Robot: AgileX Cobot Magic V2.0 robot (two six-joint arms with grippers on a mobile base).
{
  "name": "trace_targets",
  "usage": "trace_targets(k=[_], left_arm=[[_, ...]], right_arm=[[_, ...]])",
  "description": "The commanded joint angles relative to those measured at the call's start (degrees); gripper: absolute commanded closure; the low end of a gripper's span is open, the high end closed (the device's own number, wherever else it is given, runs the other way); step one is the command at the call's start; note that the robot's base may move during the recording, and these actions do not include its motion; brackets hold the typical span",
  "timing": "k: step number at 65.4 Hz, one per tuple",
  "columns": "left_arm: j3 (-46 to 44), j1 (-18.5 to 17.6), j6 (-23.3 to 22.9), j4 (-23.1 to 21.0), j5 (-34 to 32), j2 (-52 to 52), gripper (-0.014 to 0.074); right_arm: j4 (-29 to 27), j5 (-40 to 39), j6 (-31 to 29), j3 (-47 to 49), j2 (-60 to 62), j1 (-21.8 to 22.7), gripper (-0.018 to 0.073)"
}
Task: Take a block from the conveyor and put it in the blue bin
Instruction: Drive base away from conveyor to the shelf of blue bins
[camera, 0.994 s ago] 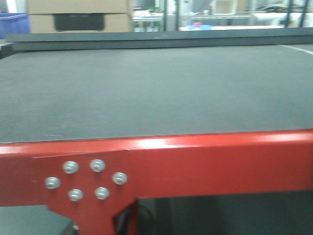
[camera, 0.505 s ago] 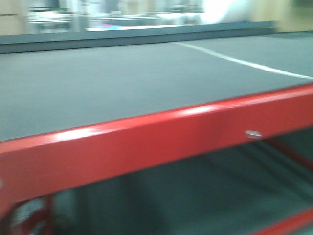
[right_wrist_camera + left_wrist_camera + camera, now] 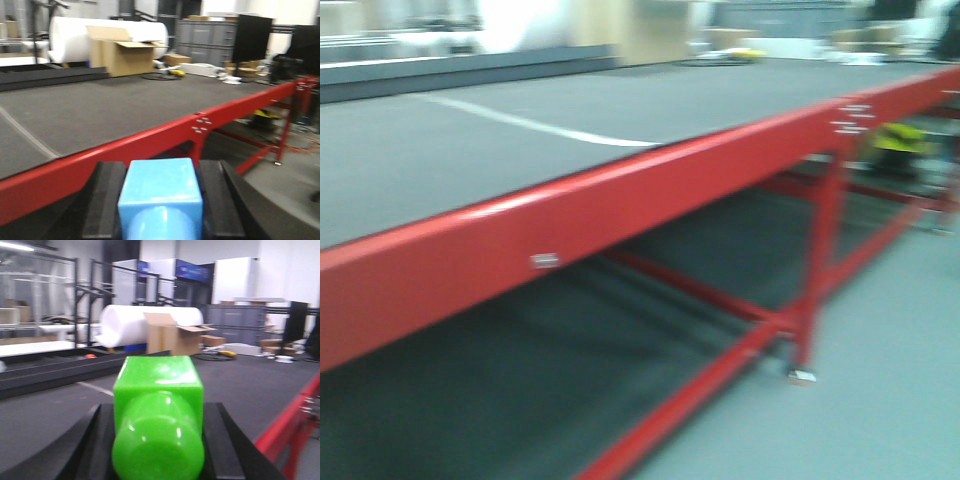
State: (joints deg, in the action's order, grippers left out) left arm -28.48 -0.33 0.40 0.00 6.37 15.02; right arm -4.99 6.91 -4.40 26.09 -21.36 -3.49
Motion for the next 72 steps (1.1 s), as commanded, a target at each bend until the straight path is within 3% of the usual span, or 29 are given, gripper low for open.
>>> trace_targets(k=[1, 72], left_arm=[[0.0, 0.1, 0.0, 0.3, -1.3, -0.5, 0.0707], [0.0, 0.1, 0.0, 0.3, -1.3, -0.5, 0.0707]], right_arm=[[-0.3, -1.0, -0.1, -0.2, 0.3, 0.4, 0.0720], [-0.3, -1.0, -0.1, -0.2, 0.3, 0.4, 0.0720]])
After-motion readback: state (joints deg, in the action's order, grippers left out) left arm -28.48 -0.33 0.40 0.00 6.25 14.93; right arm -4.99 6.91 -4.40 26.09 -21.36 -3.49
